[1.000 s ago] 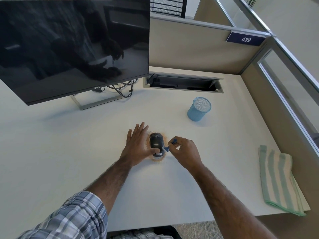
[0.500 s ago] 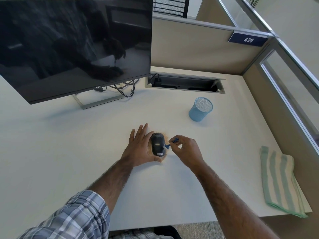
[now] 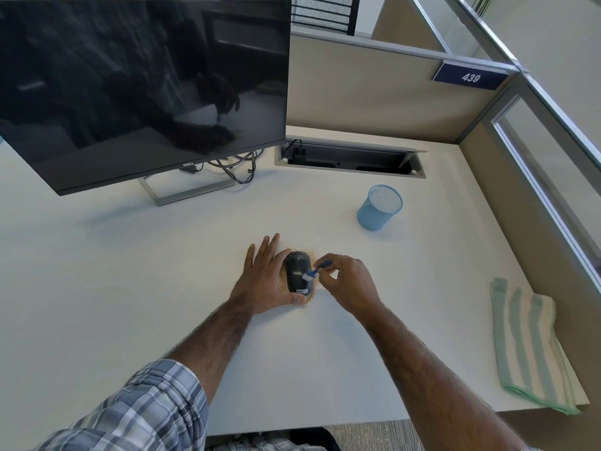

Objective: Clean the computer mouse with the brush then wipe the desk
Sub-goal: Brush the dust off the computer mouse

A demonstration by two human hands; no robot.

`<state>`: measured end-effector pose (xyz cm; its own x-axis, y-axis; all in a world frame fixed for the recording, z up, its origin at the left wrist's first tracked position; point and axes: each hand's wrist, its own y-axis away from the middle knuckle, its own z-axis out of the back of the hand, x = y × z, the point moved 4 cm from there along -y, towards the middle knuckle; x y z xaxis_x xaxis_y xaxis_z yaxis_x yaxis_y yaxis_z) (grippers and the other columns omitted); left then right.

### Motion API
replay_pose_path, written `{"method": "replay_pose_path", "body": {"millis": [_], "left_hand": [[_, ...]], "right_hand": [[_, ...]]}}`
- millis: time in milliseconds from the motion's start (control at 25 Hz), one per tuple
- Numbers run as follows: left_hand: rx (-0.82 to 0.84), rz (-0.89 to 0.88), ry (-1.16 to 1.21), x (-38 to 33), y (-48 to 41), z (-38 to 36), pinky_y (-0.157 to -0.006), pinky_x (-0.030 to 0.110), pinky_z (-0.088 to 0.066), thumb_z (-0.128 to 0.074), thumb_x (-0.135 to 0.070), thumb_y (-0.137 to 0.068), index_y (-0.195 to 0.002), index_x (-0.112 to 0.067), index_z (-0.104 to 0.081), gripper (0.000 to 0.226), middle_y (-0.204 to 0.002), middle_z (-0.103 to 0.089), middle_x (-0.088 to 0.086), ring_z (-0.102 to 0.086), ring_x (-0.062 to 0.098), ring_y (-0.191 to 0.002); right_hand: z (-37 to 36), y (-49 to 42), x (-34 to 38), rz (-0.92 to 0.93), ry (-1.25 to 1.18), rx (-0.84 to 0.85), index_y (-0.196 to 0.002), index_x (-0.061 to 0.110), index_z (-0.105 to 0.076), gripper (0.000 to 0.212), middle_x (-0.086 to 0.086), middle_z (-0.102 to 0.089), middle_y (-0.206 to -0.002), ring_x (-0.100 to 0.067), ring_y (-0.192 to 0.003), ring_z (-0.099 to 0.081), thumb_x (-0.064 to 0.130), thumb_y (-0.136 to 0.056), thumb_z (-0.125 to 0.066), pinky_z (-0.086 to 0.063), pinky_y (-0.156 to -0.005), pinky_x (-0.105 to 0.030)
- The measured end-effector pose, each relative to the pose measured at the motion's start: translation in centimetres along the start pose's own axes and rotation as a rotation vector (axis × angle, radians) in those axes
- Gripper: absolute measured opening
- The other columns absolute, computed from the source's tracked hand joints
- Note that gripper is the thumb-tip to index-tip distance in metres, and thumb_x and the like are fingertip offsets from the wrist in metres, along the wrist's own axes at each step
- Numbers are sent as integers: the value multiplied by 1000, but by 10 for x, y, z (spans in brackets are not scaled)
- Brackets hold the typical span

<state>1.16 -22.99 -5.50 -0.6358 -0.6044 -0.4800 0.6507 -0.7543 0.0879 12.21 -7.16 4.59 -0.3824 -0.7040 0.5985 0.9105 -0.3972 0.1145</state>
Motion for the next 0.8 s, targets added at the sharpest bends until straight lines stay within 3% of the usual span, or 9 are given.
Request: {"method": "replay_pose_path", "body": {"millis": [360, 520, 800], "left_hand": [[-1, 9, 34, -1, 0, 2, -126, 52, 8, -55, -94, -62, -158, -31, -26, 119, -172, 11, 1, 19, 19, -157], [2, 6, 28, -1, -1, 1, -126, 52, 8, -56, -94, -62, -157, -31, -26, 118, -172, 11, 0, 19, 19, -156], [17, 14, 36, -1, -1, 1, -126, 52, 8, -57, -94, -61, -157, -31, -25, 119, -172, 13, 0, 22, 18, -156]], "right_hand": [[0, -7, -5, -58, -47, -110, -97, 28, -76, 16, 8, -76, -90, -11, -85, -67, 22, -87, -64, -57, -78, -37], [-2, -9, 0, -29, -38, -64, -96, 30, -76, 16, 8, -75, -90, -11, -83, -66, 23, -87, -65, -56, -76, -35], [2, -17, 5, -37, 44, -71, -100, 24, -76, 17, 4, -77, -95, -16, -90, -68, 21, -90, -63, -54, -86, -38]]}}
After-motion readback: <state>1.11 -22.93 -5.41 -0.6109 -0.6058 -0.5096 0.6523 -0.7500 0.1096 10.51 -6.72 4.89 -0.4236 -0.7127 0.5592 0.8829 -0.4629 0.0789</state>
